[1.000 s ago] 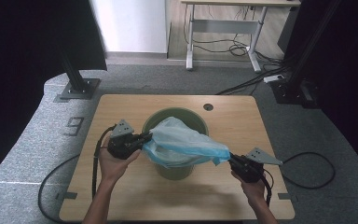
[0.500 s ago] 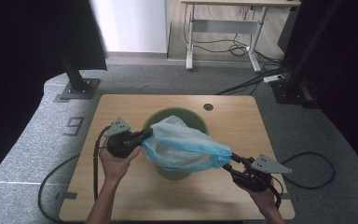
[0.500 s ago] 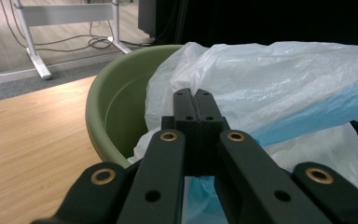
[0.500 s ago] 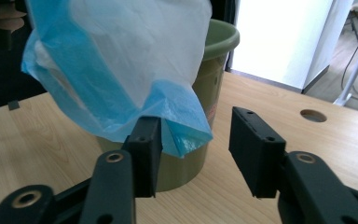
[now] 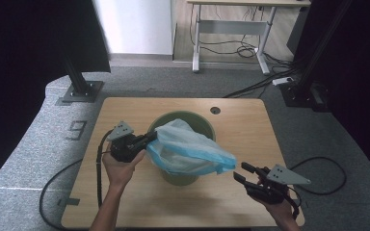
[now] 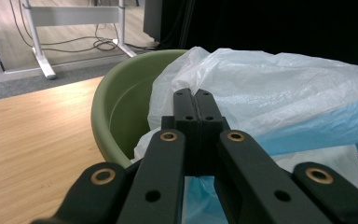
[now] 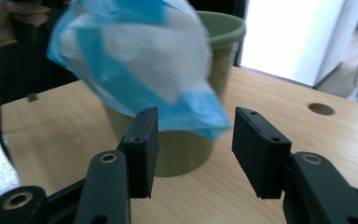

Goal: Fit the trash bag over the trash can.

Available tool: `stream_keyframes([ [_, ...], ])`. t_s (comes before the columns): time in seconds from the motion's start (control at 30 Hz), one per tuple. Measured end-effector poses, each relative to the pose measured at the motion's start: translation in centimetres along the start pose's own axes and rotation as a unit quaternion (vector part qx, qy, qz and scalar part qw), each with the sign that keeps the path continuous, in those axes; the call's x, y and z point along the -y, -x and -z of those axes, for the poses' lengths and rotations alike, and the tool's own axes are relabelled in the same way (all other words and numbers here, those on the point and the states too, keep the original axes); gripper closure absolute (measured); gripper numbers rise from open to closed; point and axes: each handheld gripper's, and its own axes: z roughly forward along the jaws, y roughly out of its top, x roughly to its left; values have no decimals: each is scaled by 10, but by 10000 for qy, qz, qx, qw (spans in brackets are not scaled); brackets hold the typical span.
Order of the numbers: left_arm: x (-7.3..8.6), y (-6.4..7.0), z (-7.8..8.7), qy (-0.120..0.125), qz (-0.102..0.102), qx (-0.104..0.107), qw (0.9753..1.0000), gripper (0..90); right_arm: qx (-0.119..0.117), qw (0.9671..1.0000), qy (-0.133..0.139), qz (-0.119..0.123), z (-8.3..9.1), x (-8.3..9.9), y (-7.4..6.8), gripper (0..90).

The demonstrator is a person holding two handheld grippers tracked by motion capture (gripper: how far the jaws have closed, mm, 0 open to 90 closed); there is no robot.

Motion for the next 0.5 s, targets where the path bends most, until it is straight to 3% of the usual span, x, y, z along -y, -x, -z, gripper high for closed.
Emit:
stream_keyframes([
  [0.2,-1,2,-1,17,17,-7,10000,899,-169,9998,-9,49,-8,-3,-14,492],
  [0.37,-1,3,-3,-4,28,12,10000,899,-443,9990,96,-8,-14,-5,-29,452],
  [0.5,-1,4,-3,-24,19,26,10000,899,-326,9994,138,54,-20,-11,-40,445],
])
